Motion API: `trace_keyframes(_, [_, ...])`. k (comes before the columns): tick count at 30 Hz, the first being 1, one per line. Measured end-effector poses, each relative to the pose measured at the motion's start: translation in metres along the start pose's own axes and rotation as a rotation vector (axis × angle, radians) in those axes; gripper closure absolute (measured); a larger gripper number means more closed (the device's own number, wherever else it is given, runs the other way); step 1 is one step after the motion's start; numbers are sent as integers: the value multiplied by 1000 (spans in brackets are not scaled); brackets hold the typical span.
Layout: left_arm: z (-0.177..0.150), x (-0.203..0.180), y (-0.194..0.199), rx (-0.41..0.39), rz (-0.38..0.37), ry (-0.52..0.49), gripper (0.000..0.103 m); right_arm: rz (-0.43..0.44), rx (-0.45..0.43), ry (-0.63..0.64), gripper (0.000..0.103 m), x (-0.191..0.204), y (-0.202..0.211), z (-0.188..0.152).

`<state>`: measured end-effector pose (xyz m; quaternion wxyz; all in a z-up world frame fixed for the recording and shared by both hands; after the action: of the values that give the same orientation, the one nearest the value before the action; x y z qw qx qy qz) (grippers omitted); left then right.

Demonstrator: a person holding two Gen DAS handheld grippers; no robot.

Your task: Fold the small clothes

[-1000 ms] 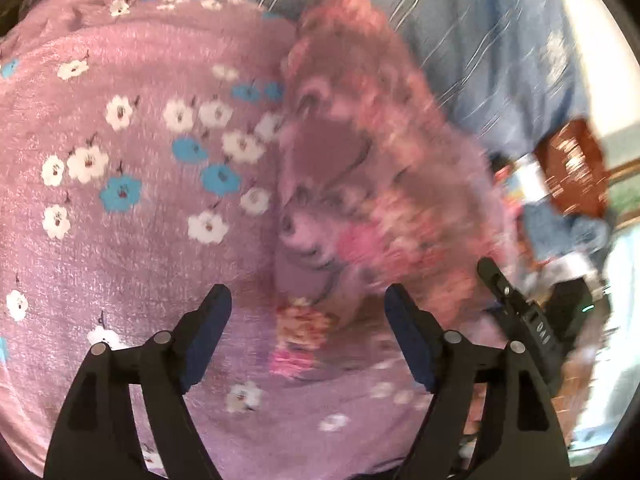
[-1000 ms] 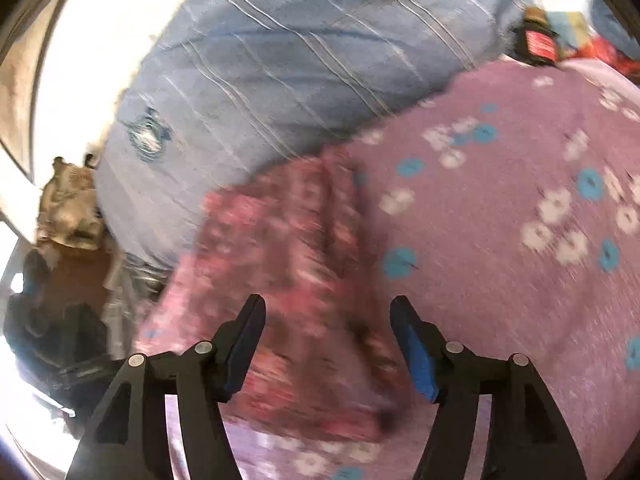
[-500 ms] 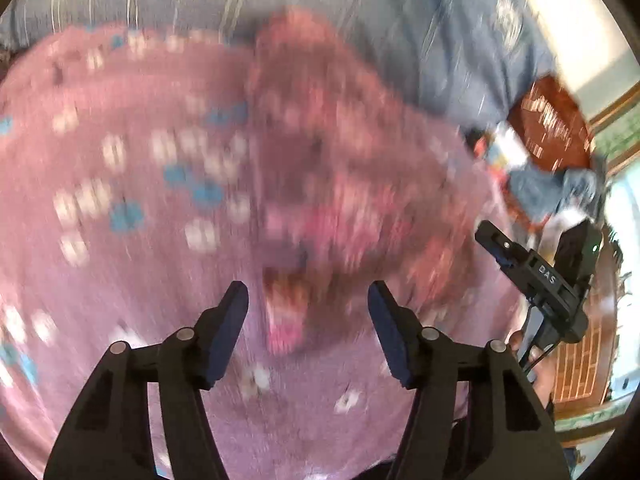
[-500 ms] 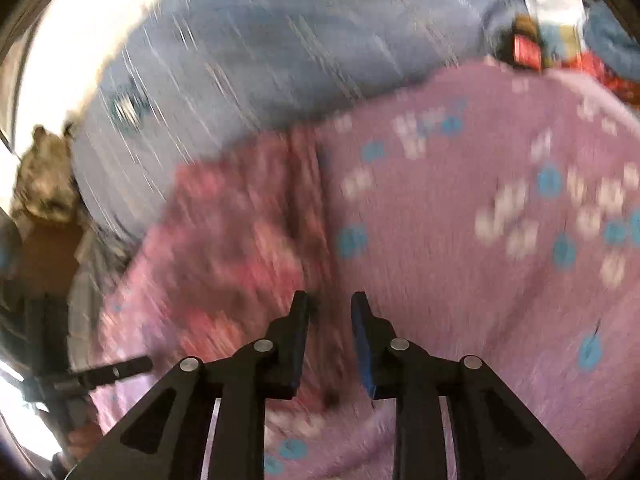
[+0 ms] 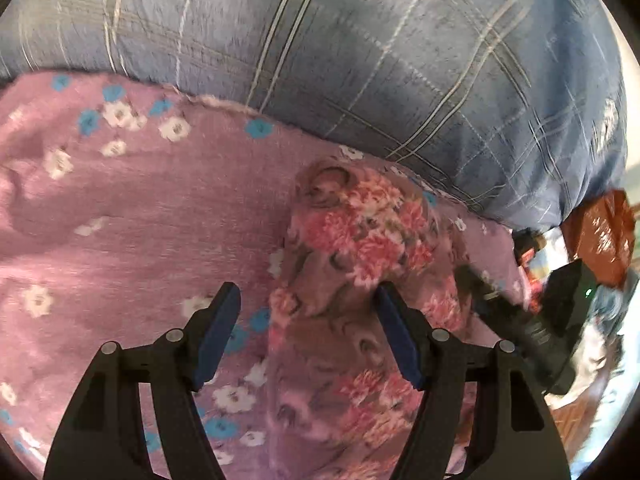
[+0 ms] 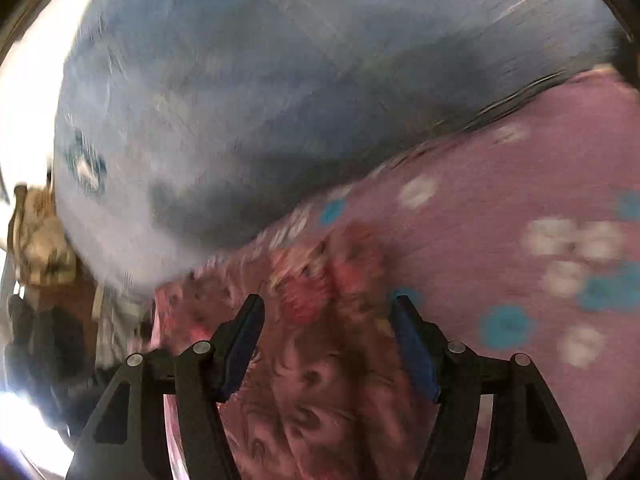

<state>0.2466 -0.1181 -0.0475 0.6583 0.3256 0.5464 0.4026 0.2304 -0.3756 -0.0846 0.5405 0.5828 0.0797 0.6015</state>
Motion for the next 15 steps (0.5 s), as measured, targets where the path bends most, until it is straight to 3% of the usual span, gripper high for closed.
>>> trace_keyframes(1, [1, 1, -1, 7, -17, 20, 34, -29, 22, 50, 62, 7, -6, -1])
trace_keyframes(2, [4, 3, -1, -11, -23, 24, 34, -86, 22, 145, 85, 19, -9, -3])
trace_keyframes(3, [6, 4, -4, -39, -2, 20, 34, -111, -8, 244, 90, 32, -4, -5])
trace_keyframes(4, [9, 6, -10, -55, 30, 13, 34, -107, -50, 263, 90, 34, 4, -6])
trace_keyframes(6, [10, 10, -35, -31, 107, -1, 33, -142, -104, 187, 93, 14, 8, -3])
trace_keyframes(8, [9, 8, -37, -59, 135, -21, 33, -181, -30, 108, 90, -12, -12, -7])
trace_keyframes(9, [9, 4, -32, -61, 139, -36, 35, -165, -49, 92, 85, -14, -8, -5])
trace_keyframes(11, [11, 3, -12, -76, 103, -38, 38, -165, -77, 83, 79, -10, 8, -4])
trace_keyframes(13, [13, 3, 17, -141, 40, -12, 38, -156, -133, 81, 78, -6, 28, -4])
trace_keyframes(15, [14, -4, 38, -196, 7, -22, 38, -64, -195, 106, 73, 7, 50, -4])
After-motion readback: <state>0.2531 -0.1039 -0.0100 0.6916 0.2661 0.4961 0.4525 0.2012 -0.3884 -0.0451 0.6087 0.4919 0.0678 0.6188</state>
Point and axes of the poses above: each gripper's, at about its wrist camera, not at the fingertips, and y roughly against the way its jaws point, x to its left, z to its top, the point moved 3 cm from there along -y, roughly the way its jaws point, and after that the axes turned 1 degree about -x, right-handed, at the moved point
